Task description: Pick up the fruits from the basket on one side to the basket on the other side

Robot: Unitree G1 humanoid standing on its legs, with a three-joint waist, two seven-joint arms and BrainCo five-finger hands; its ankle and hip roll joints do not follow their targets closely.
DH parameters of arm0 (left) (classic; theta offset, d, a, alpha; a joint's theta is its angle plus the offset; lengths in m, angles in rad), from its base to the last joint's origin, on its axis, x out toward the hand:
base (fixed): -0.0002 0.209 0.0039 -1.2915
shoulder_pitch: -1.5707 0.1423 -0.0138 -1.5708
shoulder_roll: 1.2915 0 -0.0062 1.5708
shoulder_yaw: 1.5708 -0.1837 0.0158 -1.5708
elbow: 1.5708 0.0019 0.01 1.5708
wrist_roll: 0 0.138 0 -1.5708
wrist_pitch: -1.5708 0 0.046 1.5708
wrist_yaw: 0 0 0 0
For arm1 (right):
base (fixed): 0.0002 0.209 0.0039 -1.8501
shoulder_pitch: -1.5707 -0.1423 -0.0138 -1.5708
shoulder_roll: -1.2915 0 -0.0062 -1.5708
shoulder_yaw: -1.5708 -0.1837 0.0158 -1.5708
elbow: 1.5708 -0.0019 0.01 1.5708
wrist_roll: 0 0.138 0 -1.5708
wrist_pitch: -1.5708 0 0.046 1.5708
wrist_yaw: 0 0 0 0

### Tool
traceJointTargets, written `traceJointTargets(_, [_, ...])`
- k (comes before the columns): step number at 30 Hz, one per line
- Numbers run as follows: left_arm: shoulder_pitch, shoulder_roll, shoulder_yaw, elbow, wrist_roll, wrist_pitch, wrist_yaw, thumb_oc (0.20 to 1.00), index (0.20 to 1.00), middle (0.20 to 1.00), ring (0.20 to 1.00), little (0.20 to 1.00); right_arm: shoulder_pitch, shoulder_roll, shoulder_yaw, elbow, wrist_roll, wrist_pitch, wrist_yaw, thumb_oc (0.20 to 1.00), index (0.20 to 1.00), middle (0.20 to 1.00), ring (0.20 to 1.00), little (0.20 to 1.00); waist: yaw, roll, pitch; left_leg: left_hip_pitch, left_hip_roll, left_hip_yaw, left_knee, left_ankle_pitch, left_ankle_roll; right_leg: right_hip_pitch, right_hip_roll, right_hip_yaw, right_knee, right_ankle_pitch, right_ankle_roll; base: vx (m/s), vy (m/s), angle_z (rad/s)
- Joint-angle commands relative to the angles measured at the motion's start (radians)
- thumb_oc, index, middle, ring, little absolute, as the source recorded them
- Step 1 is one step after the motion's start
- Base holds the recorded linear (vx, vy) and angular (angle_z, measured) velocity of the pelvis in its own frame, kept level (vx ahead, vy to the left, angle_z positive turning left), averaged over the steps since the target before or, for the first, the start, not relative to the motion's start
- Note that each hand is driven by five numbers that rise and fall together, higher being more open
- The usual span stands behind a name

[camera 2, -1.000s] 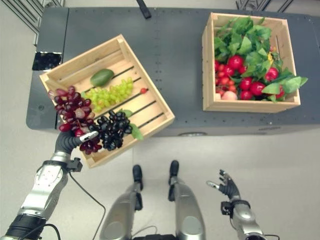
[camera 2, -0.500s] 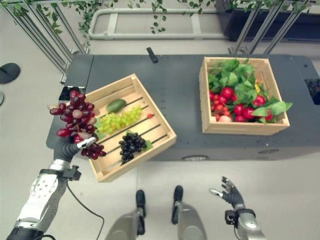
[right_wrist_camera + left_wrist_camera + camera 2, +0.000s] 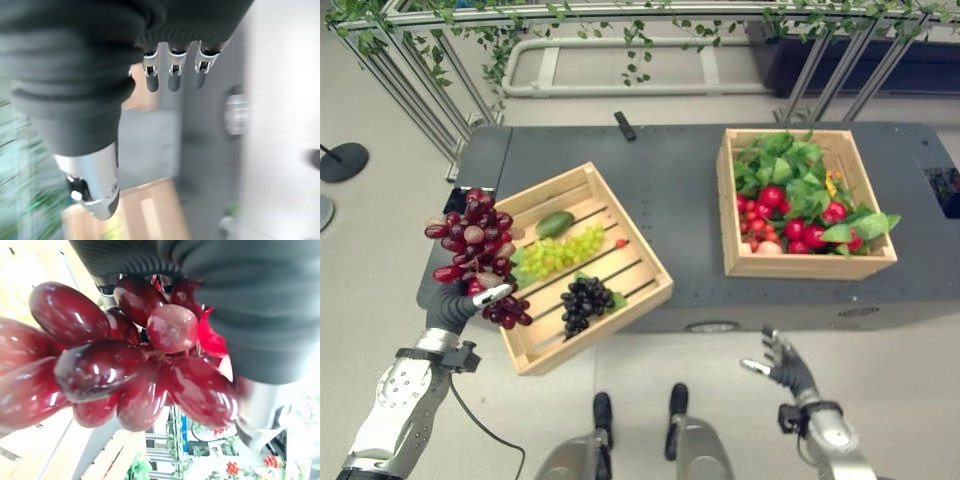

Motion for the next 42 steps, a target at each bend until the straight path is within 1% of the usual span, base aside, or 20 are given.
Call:
traceJointTargets(1, [-0.031,0.086,0.054,-0.067,-0.054,-0.083,-0.062,0.200,0.200,0.200,0.200,0.200,-0.043,-0.113,-0.059,-0.047,0.182,-0.043,0.105,1.000,1.000,1.000,1.000,1.000,-0.024,-0.027,-0.059,0.043,0.000,0.006,0.056,-0.098,-0.020,0.051,-0.044,0.004,0.035,-0.068,0.129,0.05,-0.025,0.01])
traceJointTargets(2, [-0.036,0.108,0.043,-0.061,-0.059,-0.083,-0.080,0.200,0.200,0.200,0.200,0.200,-0.053,-0.155,-0.066,-0.060,0.250,-0.025,0.149,1.000,1.000,1.000,1.000,1.000,-0.023,-0.028,-0.067,0.051,0.000,0.006,0.054,-0.098,-0.023,0.064,-0.044,0.001,0.029,-0.069,0.129,0.03,-0.020,0.02])
traceJointTargets(3, [-0.036,0.108,0.043,-0.061,-0.059,-0.083,-0.080,0.200,0.200,0.200,0.200,0.200,-0.053,-0.156,-0.066,-0.060,0.250,-0.025,0.149,1.000,1.000,1.000,1.000,1.000,-0.023,-0.028,-0.066,0.052,0.000,0.006,0.054,-0.098,-0.023,0.065,-0.044,0.001,0.029,-0.069,0.129,0.05,-0.048,0.02])
traceJointTargets(5, [-0.074,0.178,0.000,-0.035,-0.056,-0.088,-0.104,0.200,0.200,0.200,0.200,0.200,-0.121,-0.326,-0.058,-0.152,0.375,0.011,0.219,1.000,1.000,1.000,1.000,1.000,-0.015,-0.035,-0.098,0.089,0.006,0.009,0.049,-0.099,-0.034,0.104,-0.039,-0.009,0.025,-0.078,0.126,0.05,-0.088,0.07])
traceJointTargets(6, [-0.074,0.178,0.000,-0.034,-0.056,-0.089,-0.104,0.200,0.200,0.200,0.200,0.200,-0.122,-0.327,-0.057,-0.151,0.376,0.011,0.219,1.000,1.000,1.000,1.000,1.000,-0.016,-0.034,-0.099,0.086,0.006,0.009,0.048,-0.097,-0.034,0.102,-0.039,-0.010,0.023,-0.075,0.126,0.03,-0.082,0.08])
traceJointTargets(8, [-0.097,0.203,-0.028,-0.025,-0.054,-0.087,-0.121,0.200,0.200,0.200,0.200,0.200,-0.161,-0.365,-0.040,-0.208,0.467,0.035,0.259,1.000,1.000,1.000,1.000,1.000,-0.014,-0.038,-0.113,0.099,0.010,0.010,0.045,-0.092,-0.042,0.128,-0.031,-0.014,0.006,-0.077,0.122,0.00,-0.084,0.04])
traceJointTargets(10, [-0.145,0.220,-0.080,-0.001,-0.021,-0.090,-0.125,0.200,0.200,0.200,0.200,0.200,-0.257,-0.379,0.033,-0.218,0.534,0.052,0.283,1.000,1.000,1.000,1.000,1.000,-0.007,-0.043,-0.131,0.108,0.015,0.011,0.047,-0.085,-0.053,0.156,-0.021,-0.017,-0.027,-0.075,0.115,-0.02,-0.118,0.03])
traceJointTargets(11, [-0.168,0.225,-0.102,0.004,-0.021,-0.092,-0.135,0.200,0.200,0.200,0.200,0.200,-0.308,-0.368,0.068,-0.215,0.559,0.055,0.281,1.000,1.000,1.000,1.000,1.000,-0.005,-0.044,-0.140,0.113,0.020,0.014,0.050,-0.084,-0.056,0.171,-0.014,-0.018,-0.047,-0.074,0.112,-0.01,-0.152,0.02])
traceJointTargets(12, [-0.212,0.222,-0.142,0.027,-0.007,-0.097,-0.127,0.200,0.200,0.200,0.200,0.200,-0.417,-0.336,0.169,-0.182,0.592,0.059,0.264,1.000,1.000,1.000,1.000,1.000,0.004,-0.047,-0.151,0.120,0.029,0.017,0.064,-0.083,-0.063,0.192,-0.003,-0.017,-0.063,-0.077,0.105,0.00,-0.112,0.00])
traceJointTargets(13, [-0.212,0.222,-0.140,0.027,-0.007,-0.097,-0.127,0.200,0.200,0.200,0.200,0.200,-0.422,-0.336,0.172,-0.180,0.592,0.058,0.264,1.000,1.000,1.000,1.000,1.000,0.002,-0.047,-0.150,0.120,0.029,0.017,0.064,-0.084,-0.063,0.193,-0.002,-0.017,-0.063,-0.077,0.105,0.00,-0.139,0.05])
traceJointTargets(14, [-0.263,0.220,-0.182,0.031,0.010,-0.102,-0.129,0.200,0.200,0.200,0.200,0.200,-0.510,-0.326,0.255,-0.199,0.612,0.075,0.270,1.000,1.000,1.000,1.000,1.000,0.007,-0.051,-0.156,0.130,0.040,0.020,0.076,-0.082,-0.069,0.209,0.007,-0.018,-0.066,-0.084,0.098,0.01,-0.066,-0.07])
traceJointTargets(15, [-0.263,0.220,-0.182,0.032,0.010,-0.102,-0.129,0.200,0.200,0.200,0.200,0.200,-0.512,-0.326,0.256,-0.198,0.612,0.075,0.270,1.000,1.000,1.000,1.000,1.000,0.007,-0.051,-0.155,0.131,0.040,0.020,0.076,-0.082,-0.069,0.211,0.007,-0.018,-0.066,-0.085,0.098,0.01,-0.115,-0.09])
traceJointTargets(16, [-0.305,0.190,-0.226,0.061,0.025,-0.107,-0.118,0.200,0.200,0.200,0.200,0.200,-0.588,-0.301,0.336,-0.206,0.636,0.084,0.275,1.000,1.000,1.000,1.000,1.000,0.007,-0.054,-0.161,0.145,0.049,0.026,0.075,-0.078,-0.073,0.223,0.011,-0.020,-0.065,-0.088,0.092,0.02,-0.065,-0.07])
traceJointTargets(17, [-0.329,0.177,-0.249,0.066,0.036,-0.112,-0.115,0.200,0.200,0.200,0.200,0.200,-0.612,-0.285,0.360,-0.210,0.642,0.090,0.278,1.000,1.000,1.000,1.000,1.000,0.003,-0.054,-0.164,0.150,0.051,0.028,0.071,-0.077,-0.073,0.229,0.013,-0.019,-0.067,-0.090,0.091,0.02,-0.064,0.00])
traceJointTargets(21, [-0.364,0.160,-0.284,0.069,0.069,-0.120,-0.112,0.200,0.200,0.200,0.200,0.200,-0.652,-0.252,0.401,-0.236,0.659,0.101,0.286,1.000,1.000,1.000,1.000,1.000,-0.003,-0.053,-0.172,0.159,0.055,0.032,0.068,-0.076,-0.075,0.239,0.017,-0.022,-0.070,-0.093,0.088,0.02,-0.008,0.01])
traceJointTargets(22, [-0.416,0.147,-0.327,0.072,0.125,-0.134,-0.100,0.200,0.200,0.200,0.200,0.200,-0.690,-0.184,0.442,-0.258,0.678,0.105,0.286,1.000,1.000,1.000,1.000,1.000,-0.013,-0.050,-0.186,0.175,0.055,0.041,0.061,-0.080,-0.072,0.249,0.016,-0.020,-0.075,-0.095,0.088,0.05,0.005,-0.02])
traceJointTargets(26, [-0.445,0.119,-0.353,0.078,0.153,-0.139,-0.090,0.200,0.200,0.200,0.200,0.200,-0.714,-0.128,0.472,-0.296,0.681,0.105,0.288,1.000,1.000,1.000,1.000,1.000,-0.022,-0.045,-0.195,0.190,0.052,0.050,0.050,-0.086,-0.067,0.259,0.016,-0.016,-0.076,-0.096,0.089,0.05,0.020,-0.04])
traceJointTargets(30, [-0.489,0.107,-0.371,0.069,0.237,-0.153,-0.056,0.200,0.200,0.200,0.200,0.200,-0.715,-0.016,0.504,-0.329,0.687,0.106,0.281,1.000,1.000,1.000,1.000,1.000,-0.034,-0.039,-0.211,0.208,0.043,0.059,0.031,-0.099,-0.057,0.264,0.013,-0.003,-0.082,-0.093,0.094,0.04,0.034,-0.03])
traceJointTargets(35, [-0.510,0.089,-0.381,0.080,0.243,-0.158,-0.047,0.200,0.200,0.200,0.200,0.200,-0.716,0.039,0.536,-0.355,0.685,0.115,0.281,1.000,1.000,1.000,1.000,1.000,-0.040,-0.035,-0.221,0.216,0.039,0.065,0.019,-0.106,-0.050,0.264,0.012,0.011,-0.087,-0.089,0.098,0.02,0.024,-0.08])
traceJointTargets(42, [-0.572,0.075,-0.441,0.094,0.312,-0.170,-0.025,0.200,0.200,0.200,0.200,0.200,-0.741,0.108,0.604,-0.378,0.694,0.136,0.284,1.000,1.000,1.000,1.000,1.000,-0.049,-0.035,-0.224,0.223,0.031,0.072,0.016,-0.116,-0.041,0.259,0.011,0.030,-0.082,-0.088,0.102,0.01,0.025,-0.06])
